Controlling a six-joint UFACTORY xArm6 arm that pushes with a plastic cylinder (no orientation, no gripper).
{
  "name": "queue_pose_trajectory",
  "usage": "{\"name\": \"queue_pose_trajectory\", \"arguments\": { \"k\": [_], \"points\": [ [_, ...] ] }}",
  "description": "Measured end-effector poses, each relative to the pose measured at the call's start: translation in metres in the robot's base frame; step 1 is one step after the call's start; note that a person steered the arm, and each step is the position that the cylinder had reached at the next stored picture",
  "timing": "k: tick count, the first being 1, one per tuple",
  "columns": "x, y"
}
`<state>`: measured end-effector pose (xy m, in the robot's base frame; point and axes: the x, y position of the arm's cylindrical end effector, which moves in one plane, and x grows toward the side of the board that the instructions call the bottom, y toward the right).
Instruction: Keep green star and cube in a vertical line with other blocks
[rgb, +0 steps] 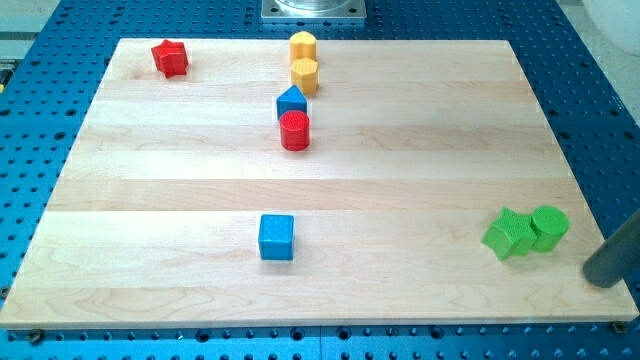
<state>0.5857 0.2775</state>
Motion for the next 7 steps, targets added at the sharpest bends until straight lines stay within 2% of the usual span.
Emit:
{"name": "queue_pose_trajectory", "arguments": {
  "k": [1,2,3,4,5,6,7],
  "points": [
    [-0.015,-0.021],
    [-0.043,-0.097],
    [-0.117,-0.143],
    [-0.128,-0.141],
    [-0.117,-0.146],
    [-0.125,-0.193],
    [-0.104,-0.245]
  ]
}}
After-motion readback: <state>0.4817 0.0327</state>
